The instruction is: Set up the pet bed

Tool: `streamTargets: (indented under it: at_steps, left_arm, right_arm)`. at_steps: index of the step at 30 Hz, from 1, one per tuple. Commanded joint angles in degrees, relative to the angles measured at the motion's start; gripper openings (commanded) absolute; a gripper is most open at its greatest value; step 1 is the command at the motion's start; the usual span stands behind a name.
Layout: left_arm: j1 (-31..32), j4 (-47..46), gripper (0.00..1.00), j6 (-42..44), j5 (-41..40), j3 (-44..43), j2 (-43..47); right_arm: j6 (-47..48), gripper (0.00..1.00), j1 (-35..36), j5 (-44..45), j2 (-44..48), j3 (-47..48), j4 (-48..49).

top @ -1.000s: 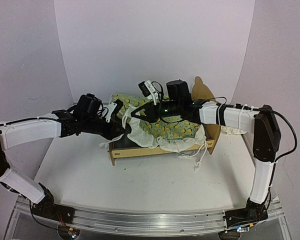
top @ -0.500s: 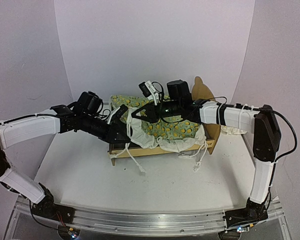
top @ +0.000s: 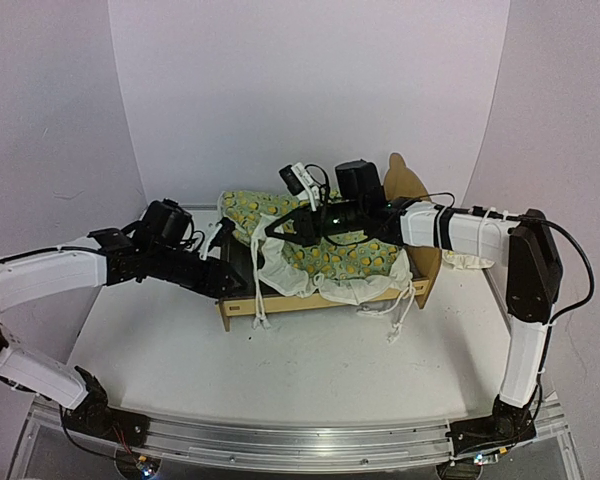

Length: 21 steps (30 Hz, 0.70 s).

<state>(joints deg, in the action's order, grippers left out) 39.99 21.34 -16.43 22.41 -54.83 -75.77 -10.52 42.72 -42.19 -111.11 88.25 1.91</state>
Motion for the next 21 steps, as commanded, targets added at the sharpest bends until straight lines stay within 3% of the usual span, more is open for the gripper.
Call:
streamTargets:
  at_steps: [1,4,8,9,11,13,17,21]
  left_arm:
    - [-0.68,-11.56,0.35,-2.83,-10.09,4.21,7.96]
    - [-0.87,-15.51,0.17,-1.63,-6.63,4.99,7.0]
    - [-1.05,-20.72,0.11,0.13,-1.8,5.18,3.55]
    - [-1.05,-21.03,0.11,0.07,-0.81,4.9,2.97]
    - [-1.05,-25.76,0.27,-1.05,4.09,5.92,2.4]
    - [-0.9,-28.83,0.34,-2.98,5.88,7.36,1.59]
    - [-0.33,-29.11,0.35,-5.7,4.07,11.57,0.71]
    - [4.27,-32.52,0.32,-4.8,-1.87,18.1,2.33]
  right_arm:
    - [0.74,0.0,-0.27,-2.38,2.03,2.27,1.12]
    - [1.38,0.0,-0.27,-3.32,2.13,2.37,0.95]
    - [1.58,0.0,-0.27,-3.84,1.87,2.78,0.73]
    - [1.56,0.0,-0.28,-3.88,1.86,2.85,0.68]
    - [1.47,0.0,-0.27,-4.02,1.78,3.02,0.59]
    - [1.47,0.0,-0.28,-3.96,1.85,3.05,0.55]
    - [1.43,0.0,-0.29,-3.64,1.88,3.36,0.57]
    - [1.3,0.0,-0.32,-4.24,1.44,3.99,0.55]
